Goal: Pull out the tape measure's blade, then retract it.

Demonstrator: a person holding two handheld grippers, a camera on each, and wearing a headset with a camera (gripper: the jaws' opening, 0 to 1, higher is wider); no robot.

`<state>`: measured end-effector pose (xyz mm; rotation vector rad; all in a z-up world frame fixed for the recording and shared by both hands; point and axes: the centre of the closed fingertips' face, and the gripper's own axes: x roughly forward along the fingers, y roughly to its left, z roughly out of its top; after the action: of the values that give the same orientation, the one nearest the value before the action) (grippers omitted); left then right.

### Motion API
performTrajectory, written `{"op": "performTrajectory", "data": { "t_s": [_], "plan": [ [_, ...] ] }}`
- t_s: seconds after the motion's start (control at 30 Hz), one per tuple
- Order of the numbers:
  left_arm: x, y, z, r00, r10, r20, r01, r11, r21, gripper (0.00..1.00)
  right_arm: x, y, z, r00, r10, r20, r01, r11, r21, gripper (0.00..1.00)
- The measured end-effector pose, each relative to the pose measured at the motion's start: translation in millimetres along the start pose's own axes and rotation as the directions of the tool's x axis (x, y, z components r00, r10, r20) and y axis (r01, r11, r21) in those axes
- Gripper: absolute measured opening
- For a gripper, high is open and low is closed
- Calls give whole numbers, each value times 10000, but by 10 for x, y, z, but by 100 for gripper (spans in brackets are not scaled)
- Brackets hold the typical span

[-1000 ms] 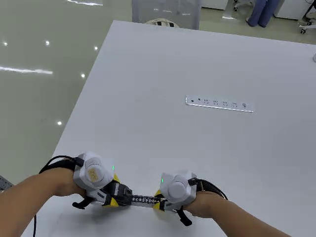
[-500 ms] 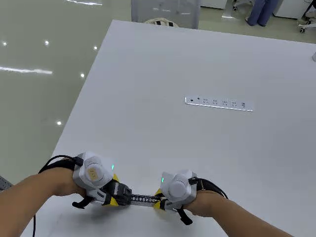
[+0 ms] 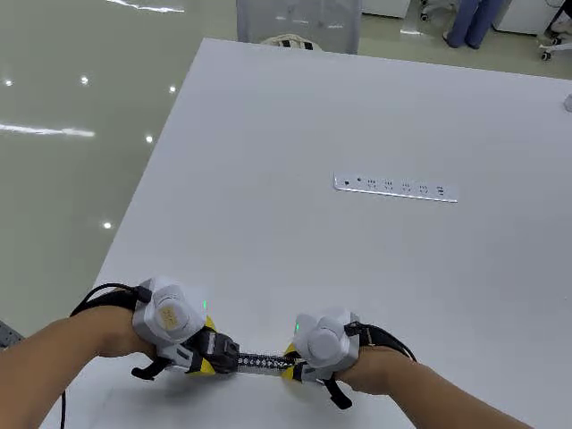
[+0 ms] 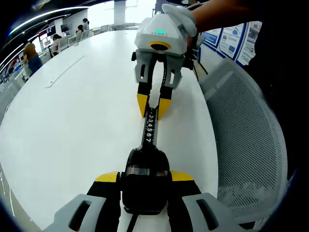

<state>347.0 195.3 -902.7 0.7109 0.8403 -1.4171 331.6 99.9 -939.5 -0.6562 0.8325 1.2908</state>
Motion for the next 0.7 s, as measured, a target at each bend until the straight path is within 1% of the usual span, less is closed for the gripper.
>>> {"op": "performTrajectory", "data": {
  "t_s": [0.7],
  "plan": [
    [4,-4,9,10000,14,10,-14,10000,-12,34,-35,1,-44,10000,-10,-34,11,10000,39,14]
  ]
}}
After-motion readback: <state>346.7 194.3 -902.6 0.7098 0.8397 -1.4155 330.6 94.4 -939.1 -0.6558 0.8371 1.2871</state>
